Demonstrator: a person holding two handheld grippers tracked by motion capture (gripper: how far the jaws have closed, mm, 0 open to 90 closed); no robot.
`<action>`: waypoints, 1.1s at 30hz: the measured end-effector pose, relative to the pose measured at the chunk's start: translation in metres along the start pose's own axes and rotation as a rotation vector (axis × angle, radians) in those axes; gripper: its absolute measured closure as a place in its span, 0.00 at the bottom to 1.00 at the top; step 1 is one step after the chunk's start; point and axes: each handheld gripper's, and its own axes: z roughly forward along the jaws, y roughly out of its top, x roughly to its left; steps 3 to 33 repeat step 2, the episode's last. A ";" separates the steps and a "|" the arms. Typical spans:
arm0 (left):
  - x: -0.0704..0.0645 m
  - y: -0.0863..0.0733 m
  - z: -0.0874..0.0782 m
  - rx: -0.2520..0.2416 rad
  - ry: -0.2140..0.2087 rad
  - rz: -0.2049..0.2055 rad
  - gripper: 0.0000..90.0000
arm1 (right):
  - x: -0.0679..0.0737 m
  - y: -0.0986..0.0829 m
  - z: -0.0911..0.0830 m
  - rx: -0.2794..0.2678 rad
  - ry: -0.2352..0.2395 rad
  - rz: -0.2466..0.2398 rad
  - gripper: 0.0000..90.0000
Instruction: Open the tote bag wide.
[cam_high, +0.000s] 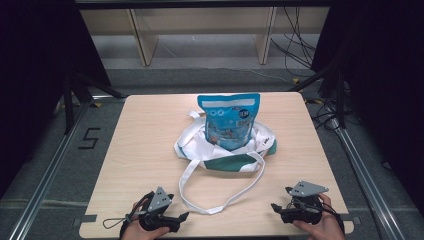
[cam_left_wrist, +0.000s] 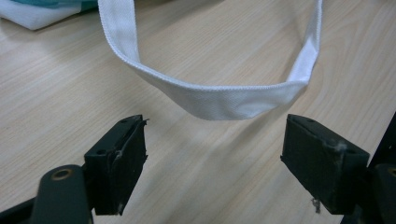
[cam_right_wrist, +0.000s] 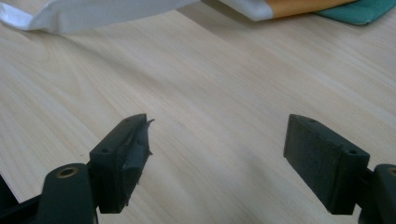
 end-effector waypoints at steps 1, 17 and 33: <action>0.000 0.000 0.000 -0.002 0.007 -0.001 0.24 | 0.000 0.000 0.000 0.005 -0.004 -0.005 0.26; 0.000 0.000 0.000 -0.002 0.006 -0.001 0.24 | 0.000 0.000 0.000 0.005 -0.004 -0.005 0.26; 0.000 0.000 0.000 -0.002 0.006 -0.001 0.24 | 0.000 0.000 0.000 0.005 -0.004 -0.005 0.26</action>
